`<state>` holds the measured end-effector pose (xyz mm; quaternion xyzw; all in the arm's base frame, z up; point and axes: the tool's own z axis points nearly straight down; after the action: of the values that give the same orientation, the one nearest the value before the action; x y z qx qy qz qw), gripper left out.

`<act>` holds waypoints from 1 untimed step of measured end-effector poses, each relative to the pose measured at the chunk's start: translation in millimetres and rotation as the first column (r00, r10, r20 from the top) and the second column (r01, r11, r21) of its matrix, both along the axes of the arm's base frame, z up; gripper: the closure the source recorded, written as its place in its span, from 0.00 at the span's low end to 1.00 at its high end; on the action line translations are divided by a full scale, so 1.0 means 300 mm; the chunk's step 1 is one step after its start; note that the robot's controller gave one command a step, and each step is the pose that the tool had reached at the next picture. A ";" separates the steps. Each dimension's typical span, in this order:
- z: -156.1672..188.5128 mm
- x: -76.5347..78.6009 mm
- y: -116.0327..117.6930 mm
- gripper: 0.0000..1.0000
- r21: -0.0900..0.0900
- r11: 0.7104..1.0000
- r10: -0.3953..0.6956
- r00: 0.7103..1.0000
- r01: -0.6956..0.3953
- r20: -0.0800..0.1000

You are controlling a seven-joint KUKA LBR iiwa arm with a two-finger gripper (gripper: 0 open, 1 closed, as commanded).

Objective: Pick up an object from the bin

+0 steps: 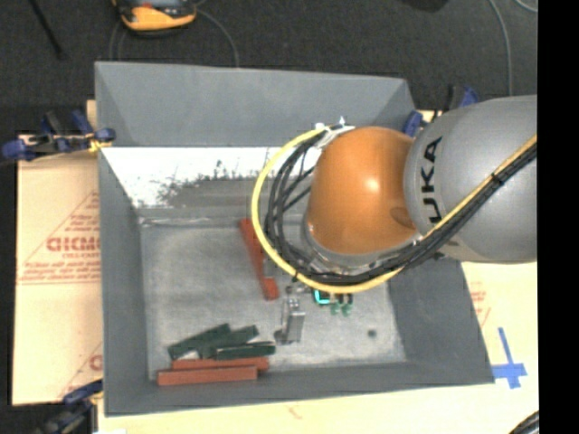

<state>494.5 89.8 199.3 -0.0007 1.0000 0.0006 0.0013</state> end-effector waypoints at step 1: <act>-0.124 -0.017 0.050 0.00 -0.001 0.997 0.074 0.997 -0.074 0.005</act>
Offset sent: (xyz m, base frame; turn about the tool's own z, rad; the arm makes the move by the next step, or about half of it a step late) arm -0.0042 0.0402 -0.1227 -0.3659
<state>489.4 104.7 162.1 -0.0376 0.9993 0.0002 0.0039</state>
